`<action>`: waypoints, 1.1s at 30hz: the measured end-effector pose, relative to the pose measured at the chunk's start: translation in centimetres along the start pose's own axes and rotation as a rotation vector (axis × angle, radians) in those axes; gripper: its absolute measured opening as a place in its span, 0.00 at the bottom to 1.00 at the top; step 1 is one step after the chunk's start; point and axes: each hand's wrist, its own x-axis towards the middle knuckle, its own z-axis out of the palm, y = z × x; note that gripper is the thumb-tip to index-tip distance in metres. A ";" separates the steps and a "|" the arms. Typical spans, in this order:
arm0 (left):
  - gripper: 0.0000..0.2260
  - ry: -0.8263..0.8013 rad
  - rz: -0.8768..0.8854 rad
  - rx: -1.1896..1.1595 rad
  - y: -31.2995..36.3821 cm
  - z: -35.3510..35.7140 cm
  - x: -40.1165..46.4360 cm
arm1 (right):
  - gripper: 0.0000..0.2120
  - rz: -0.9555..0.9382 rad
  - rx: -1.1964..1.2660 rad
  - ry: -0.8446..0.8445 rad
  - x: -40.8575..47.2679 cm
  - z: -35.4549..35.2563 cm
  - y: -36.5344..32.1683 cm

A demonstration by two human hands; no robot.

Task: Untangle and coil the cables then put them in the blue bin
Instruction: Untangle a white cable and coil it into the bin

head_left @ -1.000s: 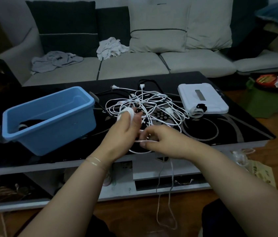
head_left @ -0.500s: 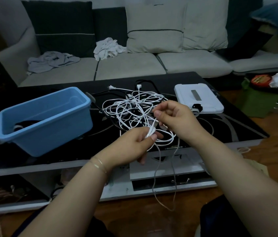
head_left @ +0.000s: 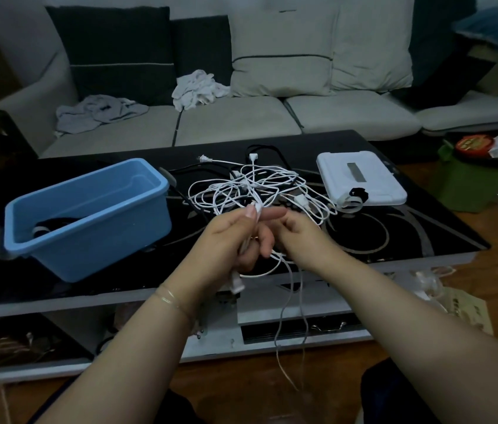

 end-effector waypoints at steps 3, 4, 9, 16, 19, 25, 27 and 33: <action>0.19 0.047 0.016 -0.089 0.1 -0.4 0.1 | 0.12 0.026 0.018 -0.086 -0.8 1.8 0.1; 0.18 0.070 0.025 -0.122 0.2 -0.5 0.2 | 0.12 0.040 0.015 -0.118 -1.1 2.4 0.0; 0.17 0.202 0.062 -0.224 0.8 -1.3 0.3 | 0.06 -0.029 -0.283 -0.243 -2.6 4.3 0.0; 0.19 0.198 0.018 -0.244 0.9 -1.9 0.4 | 0.13 -0.121 -0.504 -0.269 -3.0 3.6 -0.7; 0.19 0.214 0.024 -0.163 0.4 -1.7 0.5 | 0.12 -0.124 -0.545 -0.239 -2.8 3.2 -0.8; 0.16 0.282 0.037 0.065 -0.6 -1.2 0.9 | 0.10 -0.119 -0.637 -0.200 -2.6 2.9 -1.0; 0.13 0.318 0.060 0.186 -0.8 -1.2 1.1 | 0.11 -0.106 -0.677 -0.157 -2.5 2.7 -1.1; 0.18 0.296 -0.037 0.392 -1.0 -1.3 0.7 | 0.14 -0.057 -0.756 -0.104 -2.1 1.2 -1.4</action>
